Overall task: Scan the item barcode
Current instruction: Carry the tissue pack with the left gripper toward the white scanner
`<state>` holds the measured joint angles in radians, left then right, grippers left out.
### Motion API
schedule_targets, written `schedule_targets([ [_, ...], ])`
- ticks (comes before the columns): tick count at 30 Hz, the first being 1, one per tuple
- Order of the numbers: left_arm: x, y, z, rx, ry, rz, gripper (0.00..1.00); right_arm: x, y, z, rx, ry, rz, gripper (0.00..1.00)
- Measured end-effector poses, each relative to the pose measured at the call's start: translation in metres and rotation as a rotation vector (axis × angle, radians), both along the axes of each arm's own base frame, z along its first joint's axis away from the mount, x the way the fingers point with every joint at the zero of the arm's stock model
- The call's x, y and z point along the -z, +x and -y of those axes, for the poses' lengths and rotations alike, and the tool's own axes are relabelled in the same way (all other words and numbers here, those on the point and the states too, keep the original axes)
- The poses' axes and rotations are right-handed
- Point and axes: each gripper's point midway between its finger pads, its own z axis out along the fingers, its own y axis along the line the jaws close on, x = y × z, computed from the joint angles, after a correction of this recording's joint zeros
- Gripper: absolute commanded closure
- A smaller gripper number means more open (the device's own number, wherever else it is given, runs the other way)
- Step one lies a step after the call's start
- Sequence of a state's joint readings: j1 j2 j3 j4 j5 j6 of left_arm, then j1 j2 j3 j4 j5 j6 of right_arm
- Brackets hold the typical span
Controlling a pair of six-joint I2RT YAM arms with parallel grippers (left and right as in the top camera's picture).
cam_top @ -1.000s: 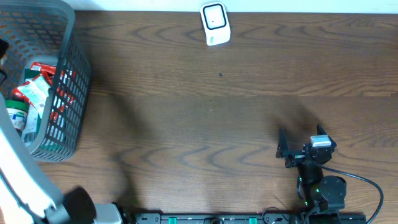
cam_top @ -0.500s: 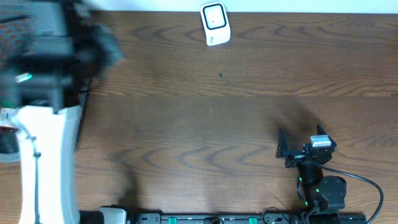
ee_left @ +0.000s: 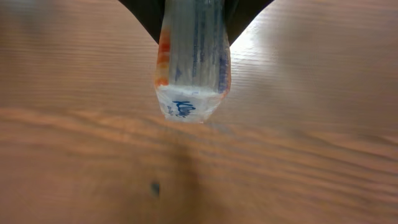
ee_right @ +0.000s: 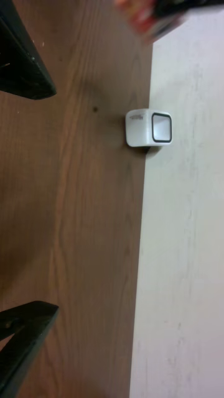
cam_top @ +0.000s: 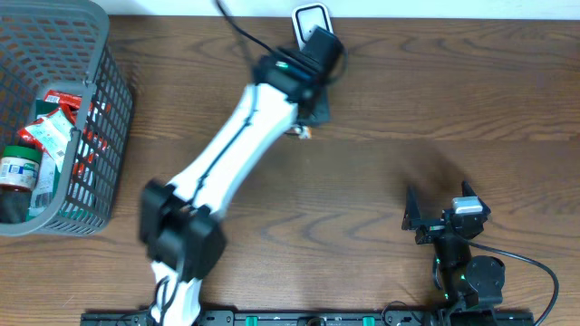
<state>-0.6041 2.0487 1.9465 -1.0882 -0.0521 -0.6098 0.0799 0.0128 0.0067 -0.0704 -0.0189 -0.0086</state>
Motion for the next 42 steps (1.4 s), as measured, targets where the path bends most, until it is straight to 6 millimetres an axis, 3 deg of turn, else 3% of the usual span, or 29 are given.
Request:
schedule_targets([
  [6,0.062,-0.007,0.022,0.044,0.067,-0.092,0.76,0.0,0.0,0.0,0.0,0.0,0.0,0.01],
  [10,0.085,-0.015,0.034,0.064,0.092,-0.123,0.61,0.0,0.0,0.0,0.0,0.0,0.0,0.01],
  [13,0.096,-0.02,0.04,0.079,0.105,-0.139,0.43,0.0,0.0,0.0,0.0,0.0,0.0,0.01],
  [17,0.1,-0.021,0.042,0.081,0.109,-0.142,0.35,0.0,0.0,0.0,0.0,0.0,0.0,0.01],
  [31,0.101,-0.026,0.04,0.082,0.108,-0.169,0.42,0.0,0.0,0.0,0.0,0.0,0.0,0.01],
  [36,0.103,-0.03,0.039,0.083,0.113,-0.183,0.56,0.0,0.0,0.0,0.0,0.0,0.0,0.01],
  [42,0.115,-0.039,0.023,0.078,0.183,-0.207,0.58,0.0,0.0,0.0,0.0,0.0,0.0,0.01],
])
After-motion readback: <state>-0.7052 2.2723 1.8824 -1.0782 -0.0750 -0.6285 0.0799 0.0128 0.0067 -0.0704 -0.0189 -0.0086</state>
